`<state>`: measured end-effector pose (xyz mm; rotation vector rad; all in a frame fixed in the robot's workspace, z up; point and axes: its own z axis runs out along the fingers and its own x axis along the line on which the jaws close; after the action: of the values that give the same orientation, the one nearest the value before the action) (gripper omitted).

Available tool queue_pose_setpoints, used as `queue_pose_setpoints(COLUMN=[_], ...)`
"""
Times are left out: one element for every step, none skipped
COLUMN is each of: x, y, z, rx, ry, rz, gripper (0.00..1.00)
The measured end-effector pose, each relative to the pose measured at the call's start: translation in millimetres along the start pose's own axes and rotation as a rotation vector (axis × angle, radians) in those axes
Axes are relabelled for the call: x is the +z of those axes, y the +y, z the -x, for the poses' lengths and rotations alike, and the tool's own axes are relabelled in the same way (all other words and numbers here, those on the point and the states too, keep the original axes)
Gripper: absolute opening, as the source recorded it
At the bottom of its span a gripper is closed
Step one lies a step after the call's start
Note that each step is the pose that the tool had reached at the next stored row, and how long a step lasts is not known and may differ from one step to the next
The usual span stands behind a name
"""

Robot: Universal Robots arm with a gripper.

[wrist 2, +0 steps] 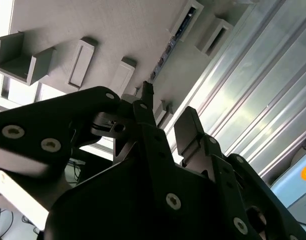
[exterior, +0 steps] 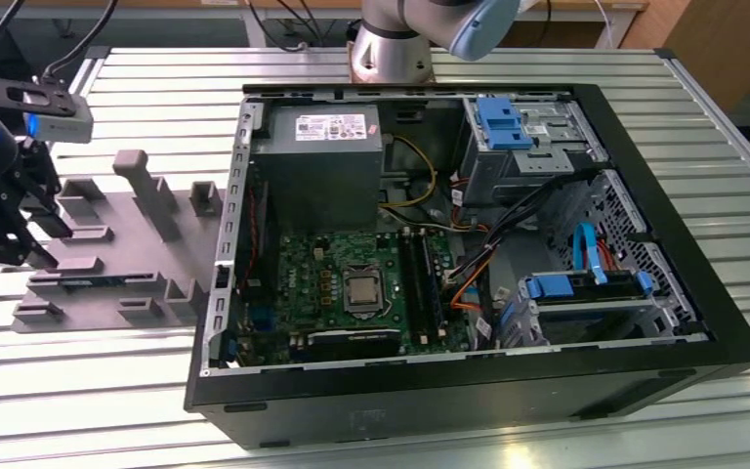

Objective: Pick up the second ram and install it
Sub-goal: 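Pick up the second ram and move it above second insertion slot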

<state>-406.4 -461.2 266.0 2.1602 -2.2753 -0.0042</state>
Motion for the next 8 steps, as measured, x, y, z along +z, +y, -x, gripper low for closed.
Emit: queue_pose_setpoints(x=[1.4,2.6,3.7,4.7,5.2,5.2,5.3,5.3], y=[0.2,0.5,0.7,0.9,0.9,1.0,1.0,1.0], z=[0.0,0.0,0.0,-0.1,-0.1,-0.1,0.0,0.0], rx=[0.0,0.0,0.0,0.0,0.0,0.0,0.0,0.0], ry=[0.0,0.0,0.0,0.0,-0.0004,-0.0011,-0.001,-0.0011], rz=[0.0,0.0,0.0,0.0,0.0001,0.0003,0.0003,0.0001], gripper=[0.45,0.45,0.45,0.45,0.45,0.45,0.45,0.45])
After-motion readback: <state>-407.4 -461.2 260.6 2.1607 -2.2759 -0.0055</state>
